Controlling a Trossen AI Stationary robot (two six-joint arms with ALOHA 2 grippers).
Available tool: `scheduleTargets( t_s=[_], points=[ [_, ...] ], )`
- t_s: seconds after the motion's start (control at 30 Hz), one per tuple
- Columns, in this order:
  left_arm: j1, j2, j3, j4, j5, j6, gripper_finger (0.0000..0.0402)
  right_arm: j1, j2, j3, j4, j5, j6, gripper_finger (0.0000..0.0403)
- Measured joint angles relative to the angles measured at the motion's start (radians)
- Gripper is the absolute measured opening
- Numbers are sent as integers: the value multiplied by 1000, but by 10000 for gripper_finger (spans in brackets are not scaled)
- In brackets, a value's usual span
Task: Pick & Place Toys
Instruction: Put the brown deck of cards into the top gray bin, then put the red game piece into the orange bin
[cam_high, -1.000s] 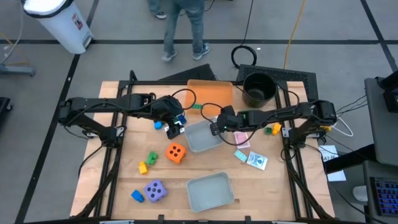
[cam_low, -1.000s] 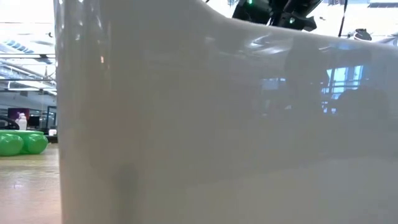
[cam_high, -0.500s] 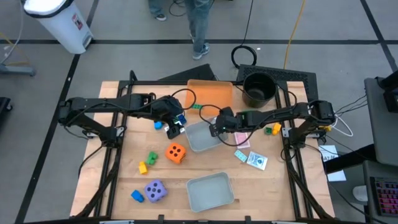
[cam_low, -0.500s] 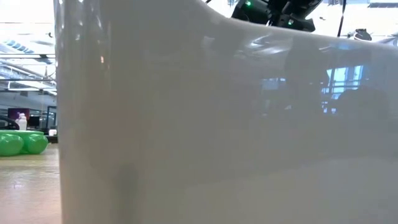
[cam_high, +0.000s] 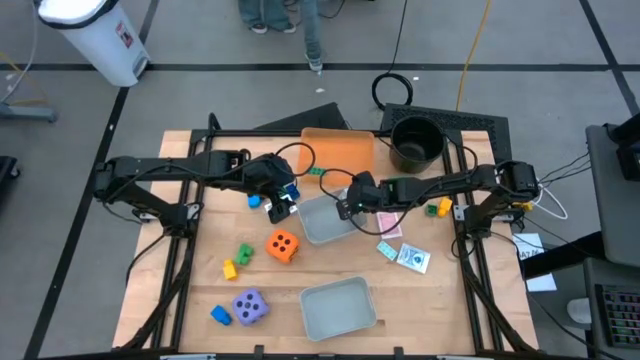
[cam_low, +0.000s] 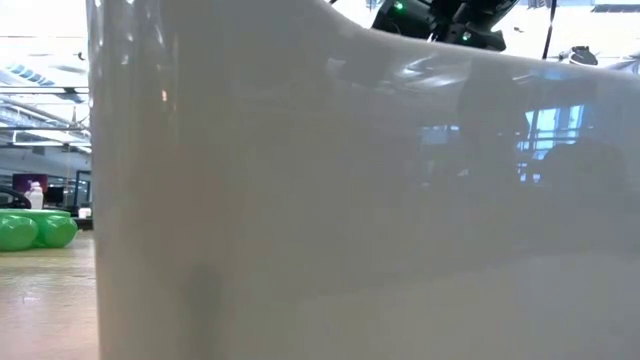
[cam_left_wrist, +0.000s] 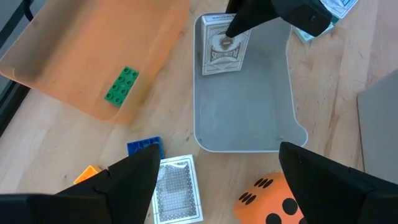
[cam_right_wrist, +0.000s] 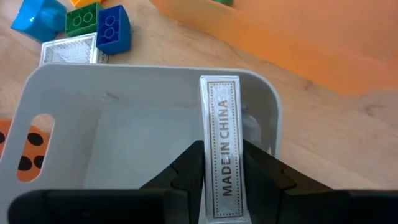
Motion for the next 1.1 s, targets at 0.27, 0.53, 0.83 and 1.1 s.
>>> scheduleTargets(
  t_s=[0.27,0.53,0.83,1.1],
  points=[
    [0,0,0,0,0,0,333,0,0,0,4,0,-4,112],
    [0,0,0,0,0,0,333,-12,0,0,4,0,2,141],
    [0,0,0,0,0,0,333,-14,-31,0,12,-1,-20,141],
    [0,0,0,0,1,-1,333,-42,-81,1,-26,3,-54,141]
  ],
)
